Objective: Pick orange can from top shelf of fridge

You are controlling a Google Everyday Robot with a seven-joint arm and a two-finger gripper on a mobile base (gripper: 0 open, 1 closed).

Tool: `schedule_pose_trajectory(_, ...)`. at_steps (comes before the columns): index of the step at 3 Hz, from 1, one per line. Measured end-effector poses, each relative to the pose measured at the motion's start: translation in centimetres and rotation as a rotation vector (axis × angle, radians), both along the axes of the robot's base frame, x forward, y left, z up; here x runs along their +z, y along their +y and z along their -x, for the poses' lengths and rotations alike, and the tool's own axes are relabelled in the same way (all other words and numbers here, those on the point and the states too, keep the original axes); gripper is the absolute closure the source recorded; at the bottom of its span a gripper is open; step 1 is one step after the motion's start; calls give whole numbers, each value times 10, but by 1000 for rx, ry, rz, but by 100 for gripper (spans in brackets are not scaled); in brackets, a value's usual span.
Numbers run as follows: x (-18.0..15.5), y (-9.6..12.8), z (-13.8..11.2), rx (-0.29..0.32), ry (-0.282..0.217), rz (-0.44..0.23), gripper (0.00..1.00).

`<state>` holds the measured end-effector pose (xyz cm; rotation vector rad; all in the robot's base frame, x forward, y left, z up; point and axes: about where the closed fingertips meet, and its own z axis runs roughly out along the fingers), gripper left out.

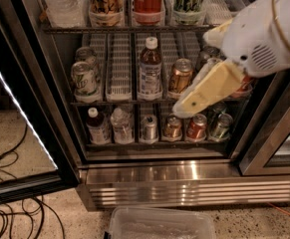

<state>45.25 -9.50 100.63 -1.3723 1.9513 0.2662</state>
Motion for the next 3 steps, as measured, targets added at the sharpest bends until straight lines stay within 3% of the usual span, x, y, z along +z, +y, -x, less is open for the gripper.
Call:
schedule_pose_trajectory(2,-32,123,51,53,-49,-200,0)
schedule_pose_trajectory(3,-29,132,51,41,-52,-234,0)
